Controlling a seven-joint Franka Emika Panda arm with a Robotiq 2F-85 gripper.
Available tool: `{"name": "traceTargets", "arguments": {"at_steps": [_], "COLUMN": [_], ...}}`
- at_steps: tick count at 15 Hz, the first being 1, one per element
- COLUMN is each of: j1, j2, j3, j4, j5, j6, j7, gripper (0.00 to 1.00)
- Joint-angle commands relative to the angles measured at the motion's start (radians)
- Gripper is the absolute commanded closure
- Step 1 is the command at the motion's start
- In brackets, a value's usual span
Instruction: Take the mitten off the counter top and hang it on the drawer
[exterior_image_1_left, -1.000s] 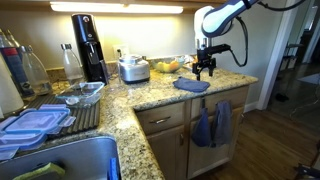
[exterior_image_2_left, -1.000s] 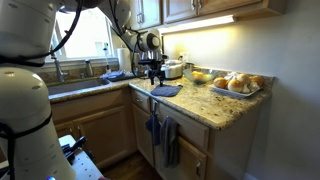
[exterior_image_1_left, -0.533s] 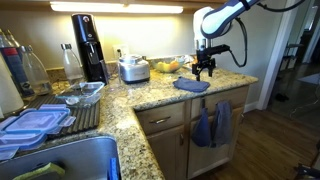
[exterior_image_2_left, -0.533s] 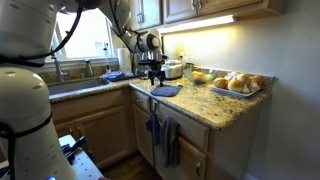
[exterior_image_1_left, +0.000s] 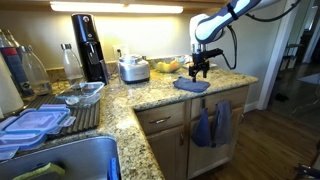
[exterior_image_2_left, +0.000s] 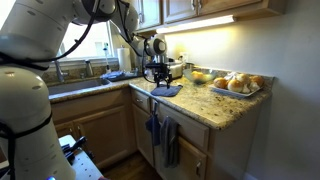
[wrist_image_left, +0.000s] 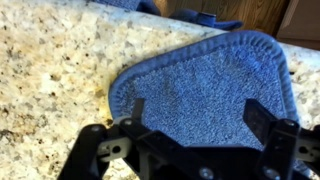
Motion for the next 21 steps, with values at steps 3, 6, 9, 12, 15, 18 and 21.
{"name": "traceTargets", "arguments": {"at_steps": [3,6,9,12,15,18,21], "j1": [-0.019,-0.020,-0.023,-0.020,-0.019,-0.019,-0.029], "j2": [0.117,0.181,0.235,0.260,0.256,0.247,0.255], "j3": [-0.005,-0.007,-0.006,-0.011,-0.018,-0.024,-0.023], "j4": [0.162,0.230,0.294,0.336,0.347,0.345,0.350], "j5": [0.029,0.019,0.014,0.004,-0.003,-0.012,-0.007], "j6": [-0.011,0.001,0.001,-0.003,0.003,0.014,0.018], "j7": [-0.116,-0.163,-0.212,-0.246,-0.261,-0.270,-0.298], "gripper": [0.00,0.00,0.00,0.00,0.00,0.00,0.00]}}
